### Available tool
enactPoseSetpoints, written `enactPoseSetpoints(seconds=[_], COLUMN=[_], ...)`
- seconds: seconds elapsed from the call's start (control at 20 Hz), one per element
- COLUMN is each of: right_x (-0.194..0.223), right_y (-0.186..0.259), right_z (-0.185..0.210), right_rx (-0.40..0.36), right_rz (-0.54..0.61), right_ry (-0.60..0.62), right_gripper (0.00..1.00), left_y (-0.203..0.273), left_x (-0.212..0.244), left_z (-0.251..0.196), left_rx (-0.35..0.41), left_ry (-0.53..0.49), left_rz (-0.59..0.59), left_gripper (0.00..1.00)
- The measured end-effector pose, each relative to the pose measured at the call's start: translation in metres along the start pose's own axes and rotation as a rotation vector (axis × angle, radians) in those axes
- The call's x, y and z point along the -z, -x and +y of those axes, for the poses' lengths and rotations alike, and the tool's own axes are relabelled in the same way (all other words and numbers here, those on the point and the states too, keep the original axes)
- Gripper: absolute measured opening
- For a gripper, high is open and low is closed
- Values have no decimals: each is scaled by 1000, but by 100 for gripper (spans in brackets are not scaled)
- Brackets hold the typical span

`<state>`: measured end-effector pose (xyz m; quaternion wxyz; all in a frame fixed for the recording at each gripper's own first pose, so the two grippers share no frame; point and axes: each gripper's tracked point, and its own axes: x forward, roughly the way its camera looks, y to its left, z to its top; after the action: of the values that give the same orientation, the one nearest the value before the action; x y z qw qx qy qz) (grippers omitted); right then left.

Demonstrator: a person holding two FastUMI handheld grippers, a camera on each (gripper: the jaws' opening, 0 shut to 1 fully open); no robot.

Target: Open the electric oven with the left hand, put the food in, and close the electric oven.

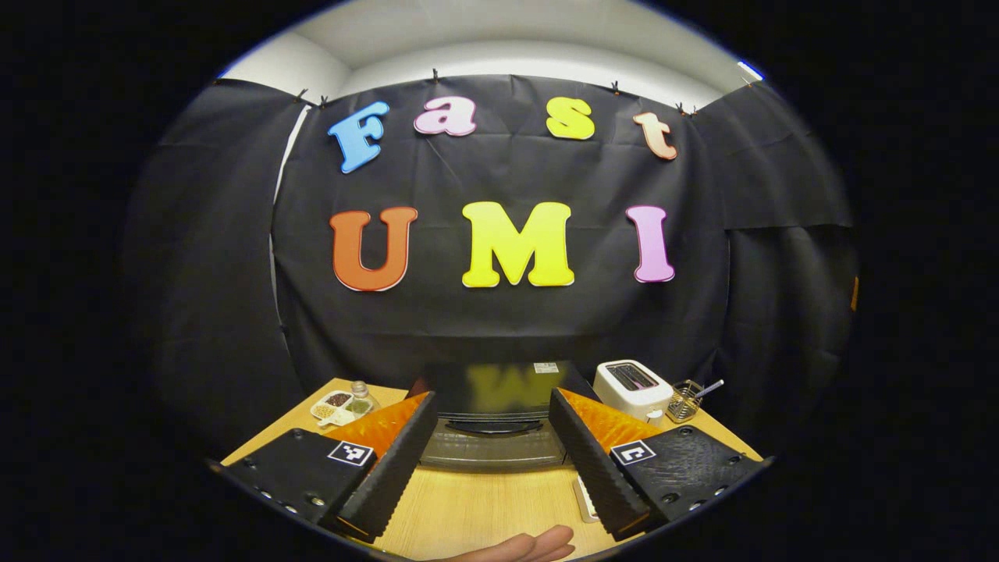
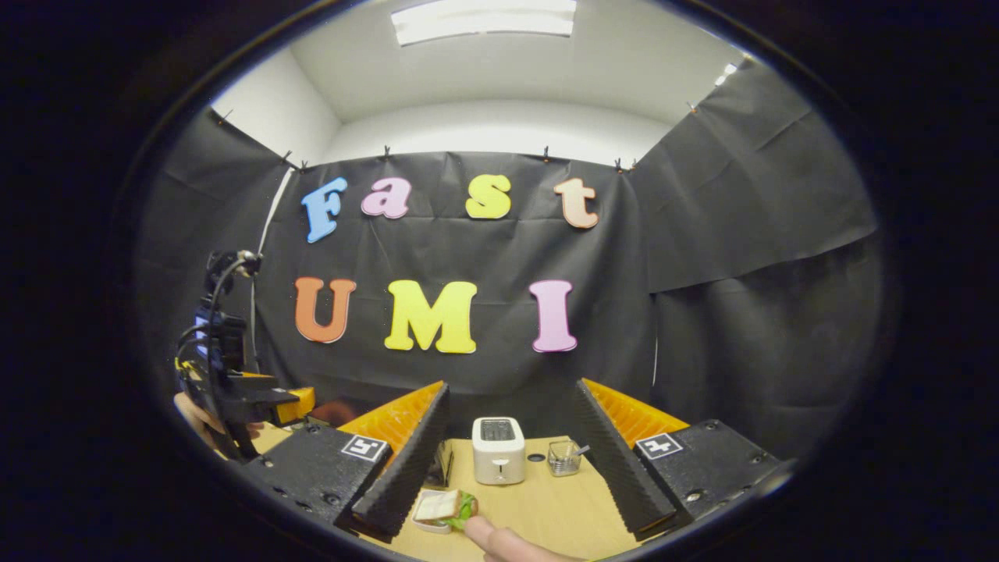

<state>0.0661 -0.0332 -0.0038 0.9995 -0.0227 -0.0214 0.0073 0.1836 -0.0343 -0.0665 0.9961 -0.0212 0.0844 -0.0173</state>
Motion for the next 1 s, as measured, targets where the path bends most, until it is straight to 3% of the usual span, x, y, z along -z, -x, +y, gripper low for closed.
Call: enactPoseSetpoints(seconds=[0.45, 0.7, 0.75, 0.8, 0.85, 1.0], right_x=[29, 40, 42, 43, 45, 48], right_y=[-51, -62, -62, -62, -63, -62], right_z=[-9, -18, -20, -22, -23, -27], right_rx=[-14, -6, -6, -4, -3, -2], right_rz=[62, 76, 79, 79, 80, 90], right_ry=[-19, -24, -23, -25, -28, -27], right_gripper=[100, 100, 100, 100, 100, 100], left_y=[-115, -137, -138, -138, -138, -140], left_x=[77, 108, 110, 108, 110, 113], left_z=[6, 3, 2, 3, 2, 1], left_rx=[-20, -9, -9, -6, -1, -8], left_ry=[-13, 12, 13, 7, -4, -4], left_rz=[221, 323, 331, 332, 344, 365], left_gripper=[95, 95, 87, 97, 100, 98])
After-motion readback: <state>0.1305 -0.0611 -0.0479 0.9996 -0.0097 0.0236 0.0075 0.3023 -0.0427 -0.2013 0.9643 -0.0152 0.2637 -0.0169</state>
